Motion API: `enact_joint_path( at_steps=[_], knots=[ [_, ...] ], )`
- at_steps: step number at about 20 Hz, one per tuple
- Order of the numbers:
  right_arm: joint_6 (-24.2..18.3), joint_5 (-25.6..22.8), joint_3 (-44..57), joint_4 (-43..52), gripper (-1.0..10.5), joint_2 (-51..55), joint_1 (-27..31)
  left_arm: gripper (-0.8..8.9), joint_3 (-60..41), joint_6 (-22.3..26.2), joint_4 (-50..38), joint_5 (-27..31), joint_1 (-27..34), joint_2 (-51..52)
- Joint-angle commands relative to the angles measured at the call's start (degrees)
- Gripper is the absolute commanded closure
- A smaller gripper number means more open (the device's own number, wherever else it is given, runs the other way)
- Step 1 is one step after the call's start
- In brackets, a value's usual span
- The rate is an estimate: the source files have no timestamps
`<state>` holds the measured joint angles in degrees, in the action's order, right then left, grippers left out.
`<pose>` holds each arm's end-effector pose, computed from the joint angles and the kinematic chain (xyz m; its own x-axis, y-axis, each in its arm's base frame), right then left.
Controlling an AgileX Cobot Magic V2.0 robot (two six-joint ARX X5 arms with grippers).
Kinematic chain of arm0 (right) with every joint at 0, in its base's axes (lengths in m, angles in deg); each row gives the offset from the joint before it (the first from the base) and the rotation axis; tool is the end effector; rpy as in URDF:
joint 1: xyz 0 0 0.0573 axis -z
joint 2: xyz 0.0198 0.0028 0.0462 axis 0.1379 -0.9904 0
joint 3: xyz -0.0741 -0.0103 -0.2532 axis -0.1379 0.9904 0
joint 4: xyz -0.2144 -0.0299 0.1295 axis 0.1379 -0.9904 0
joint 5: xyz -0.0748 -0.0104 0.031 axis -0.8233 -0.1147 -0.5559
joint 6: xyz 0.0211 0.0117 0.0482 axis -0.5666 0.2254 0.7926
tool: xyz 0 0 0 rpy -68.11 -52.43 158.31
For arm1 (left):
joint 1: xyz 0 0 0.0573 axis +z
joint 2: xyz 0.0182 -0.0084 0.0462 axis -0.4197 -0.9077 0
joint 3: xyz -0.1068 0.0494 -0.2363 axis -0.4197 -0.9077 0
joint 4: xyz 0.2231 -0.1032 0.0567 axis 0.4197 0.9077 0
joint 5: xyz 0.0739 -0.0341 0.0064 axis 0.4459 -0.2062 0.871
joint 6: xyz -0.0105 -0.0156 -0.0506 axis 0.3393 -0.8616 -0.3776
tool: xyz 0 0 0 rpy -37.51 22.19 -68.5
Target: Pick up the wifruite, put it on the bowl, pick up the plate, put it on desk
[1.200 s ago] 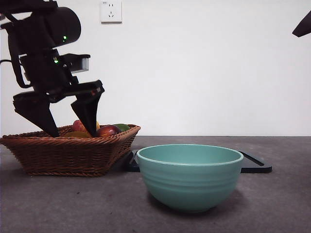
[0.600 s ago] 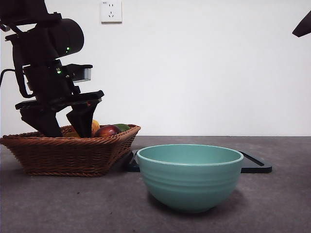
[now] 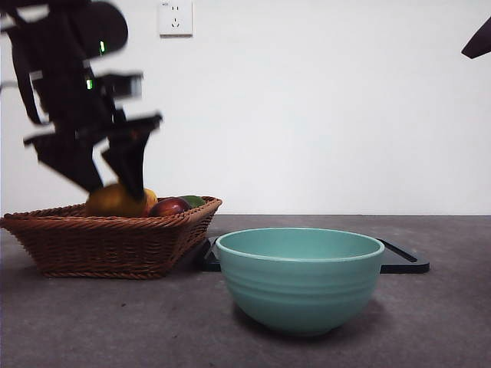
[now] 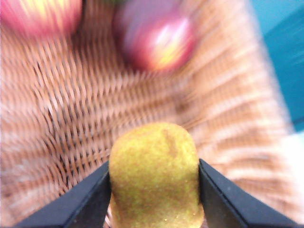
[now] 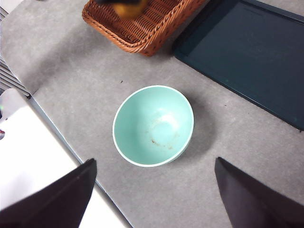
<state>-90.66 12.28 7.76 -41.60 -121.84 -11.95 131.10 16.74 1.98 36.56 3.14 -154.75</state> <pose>0.1314 0.0628 0.3165 0.3830 0.6672 -0.6388 -0.6470 0.6874 0.3300 0.3051 -0.1230 0.2415 0.5109 -0.2631 -0.8184 0.3860 0.9209 -0.0550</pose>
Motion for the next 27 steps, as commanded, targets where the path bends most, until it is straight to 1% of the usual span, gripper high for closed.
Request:
enact_joint_path(
  at_steps=[1,3,7,11,13,14,21,27],
  knots=[
    [0.0,0.2,-1.2,0.5,5.5,-0.4,-0.3,5.77,1.1,0.1,0.9,-2.7,-1.7,4.1],
    [0.0,0.1,-1.2,0.5,5.5,-0.4,-0.3,5.77,1.1,0.1,2.9,-5.9,-4.1,8.3],
    [0.0,0.0,-1.2,0.6,5.5,-0.4,-0.3,5.77,1.1,0.1,4.5,-6.3,-12.0,13.5],
    [0.0,-0.2,-1.2,0.6,5.5,-0.4,-0.3,5.77,1.1,0.1,3.6,-6.3,-21.0,13.0],
    [0.0,-0.8,-1.2,0.7,5.5,-0.4,-0.2,5.77,1.1,0.1,1.9,-6.3,-24.5,11.5],
    [0.0,-1.4,-1.2,0.7,5.5,-0.4,-0.2,5.77,1.1,0.1,0.9,-6.3,-25.6,10.4],
    [0.5,-1.4,-1.2,0.7,5.5,-0.3,-0.2,5.77,1.1,0.1,-2.6,-6.2,-30.2,-0.7],
    [0.5,-1.4,-1.2,0.7,5.5,-0.3,-0.2,5.77,1.1,0.3,-5.4,-2.6,-32.5,-7.9]
  ],
)
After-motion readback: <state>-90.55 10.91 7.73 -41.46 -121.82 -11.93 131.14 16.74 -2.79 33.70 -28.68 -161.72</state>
